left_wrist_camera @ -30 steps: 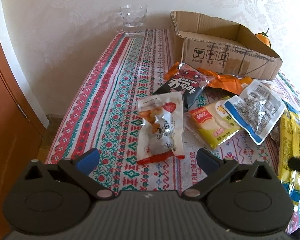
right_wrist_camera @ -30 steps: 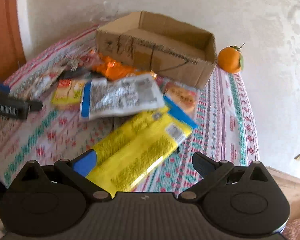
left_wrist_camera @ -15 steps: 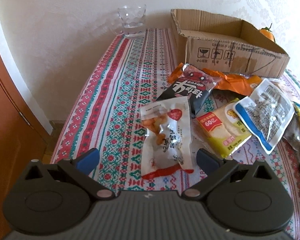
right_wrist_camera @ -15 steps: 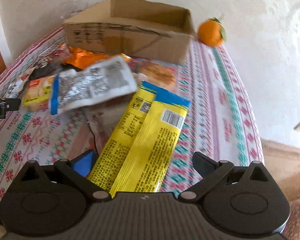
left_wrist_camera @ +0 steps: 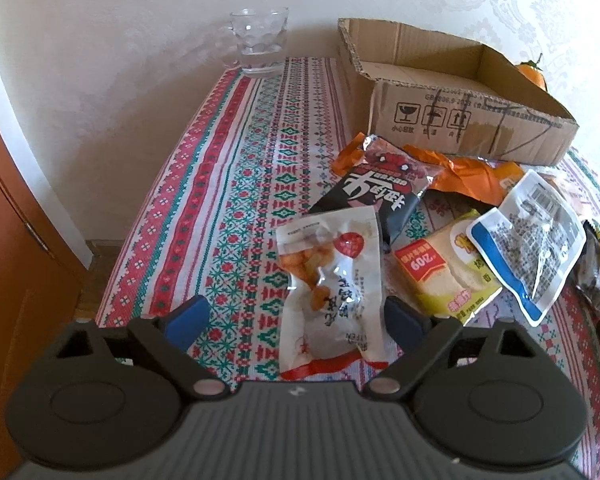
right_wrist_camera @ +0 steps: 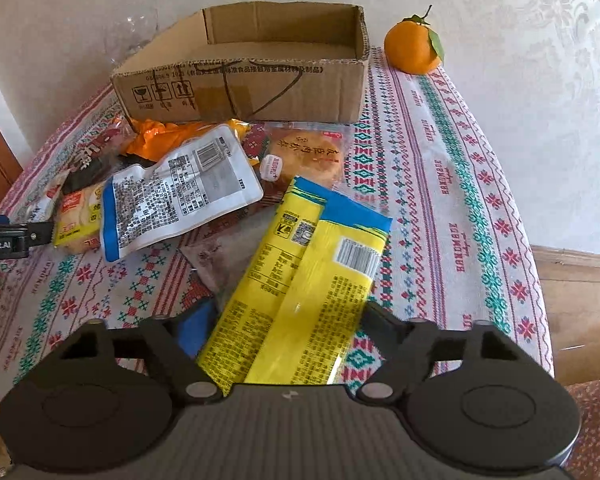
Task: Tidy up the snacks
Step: 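Close the left gripper on the white-red packet while the right grips the yellow bars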
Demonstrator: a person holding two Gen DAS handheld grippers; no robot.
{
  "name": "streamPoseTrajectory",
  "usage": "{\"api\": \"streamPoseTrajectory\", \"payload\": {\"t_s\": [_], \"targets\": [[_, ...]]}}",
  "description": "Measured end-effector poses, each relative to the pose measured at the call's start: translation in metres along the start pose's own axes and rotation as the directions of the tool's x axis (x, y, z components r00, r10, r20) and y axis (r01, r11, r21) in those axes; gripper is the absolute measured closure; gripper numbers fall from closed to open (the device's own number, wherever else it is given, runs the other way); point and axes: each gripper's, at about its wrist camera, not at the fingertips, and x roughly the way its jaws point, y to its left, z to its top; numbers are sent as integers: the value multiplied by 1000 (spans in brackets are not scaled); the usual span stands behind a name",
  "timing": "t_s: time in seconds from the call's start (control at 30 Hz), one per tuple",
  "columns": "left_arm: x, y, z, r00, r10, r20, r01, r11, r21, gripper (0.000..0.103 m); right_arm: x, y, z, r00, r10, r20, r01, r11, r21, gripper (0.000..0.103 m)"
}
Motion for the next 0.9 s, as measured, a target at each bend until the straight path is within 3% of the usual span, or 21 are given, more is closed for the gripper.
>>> {"api": "streamPoseTrajectory", "payload": {"t_s": [0.17,0.33,0.67,0.77,0.9], "targets": [[-2,-3,-1,1000,-1,1,1,999,46,11,-10,-5,-1,1000,20,14,-20,1000,4,31],[-1,-2,-1,1000,-10,-1,10,999,50,13,-21,2,1,997,58,57,-55,996,-66,32],[-2,-1,3,999,-50,-2,50,998,40,38,-22,10,4,996,60,71,-53,994,-100,32],[-3,-2,4,998,-67,-6,67,997,35,53,-22,11,4,996,57,75,-49,993,-104,32],[-5,-6,3,998,-69,2,68,997,48,56,-24,11,6,995,59,84,-50,993,-103,32]]}}
